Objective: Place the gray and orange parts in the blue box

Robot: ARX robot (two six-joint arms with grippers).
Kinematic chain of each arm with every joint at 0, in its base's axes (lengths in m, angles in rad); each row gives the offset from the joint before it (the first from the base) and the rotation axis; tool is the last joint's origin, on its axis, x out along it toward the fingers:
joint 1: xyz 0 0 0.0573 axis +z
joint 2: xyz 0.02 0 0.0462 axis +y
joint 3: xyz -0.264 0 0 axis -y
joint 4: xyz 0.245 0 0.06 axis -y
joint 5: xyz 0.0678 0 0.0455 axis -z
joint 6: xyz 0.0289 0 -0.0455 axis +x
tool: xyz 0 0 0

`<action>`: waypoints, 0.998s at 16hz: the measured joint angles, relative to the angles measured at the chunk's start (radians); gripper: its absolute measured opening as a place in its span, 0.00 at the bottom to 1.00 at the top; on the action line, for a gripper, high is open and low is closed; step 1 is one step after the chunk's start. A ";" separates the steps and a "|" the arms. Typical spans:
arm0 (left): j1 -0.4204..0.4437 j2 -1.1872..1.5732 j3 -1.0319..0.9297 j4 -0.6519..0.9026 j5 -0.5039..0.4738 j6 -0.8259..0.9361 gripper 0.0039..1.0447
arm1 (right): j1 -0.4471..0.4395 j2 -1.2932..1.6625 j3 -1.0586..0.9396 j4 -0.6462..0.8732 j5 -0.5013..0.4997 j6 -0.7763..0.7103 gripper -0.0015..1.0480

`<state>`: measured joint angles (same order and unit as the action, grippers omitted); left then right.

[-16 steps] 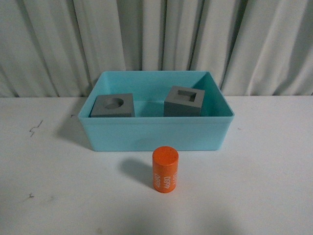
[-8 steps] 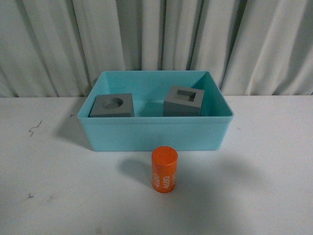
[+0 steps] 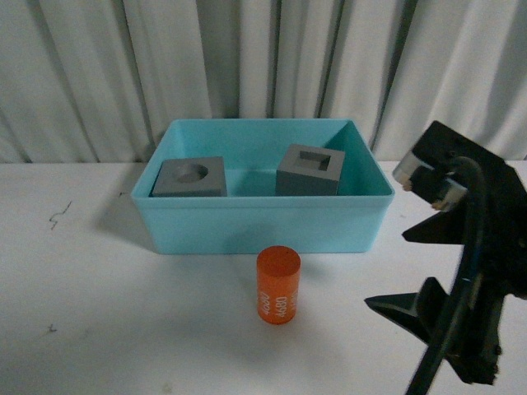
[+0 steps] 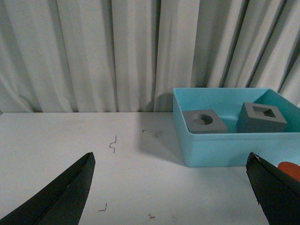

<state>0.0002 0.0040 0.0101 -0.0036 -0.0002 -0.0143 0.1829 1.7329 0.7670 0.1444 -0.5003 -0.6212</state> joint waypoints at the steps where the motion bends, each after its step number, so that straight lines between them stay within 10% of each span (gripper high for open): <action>1: 0.000 0.000 0.000 0.000 0.000 0.000 0.94 | 0.019 0.035 0.021 0.018 0.010 0.014 0.94; 16: 0.000 0.000 0.000 0.000 0.000 0.000 0.94 | 0.153 0.240 0.175 0.043 0.048 0.108 0.94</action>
<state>0.0002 0.0040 0.0101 -0.0036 -0.0006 -0.0143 0.3359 1.9728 0.9417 0.1875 -0.4526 -0.5133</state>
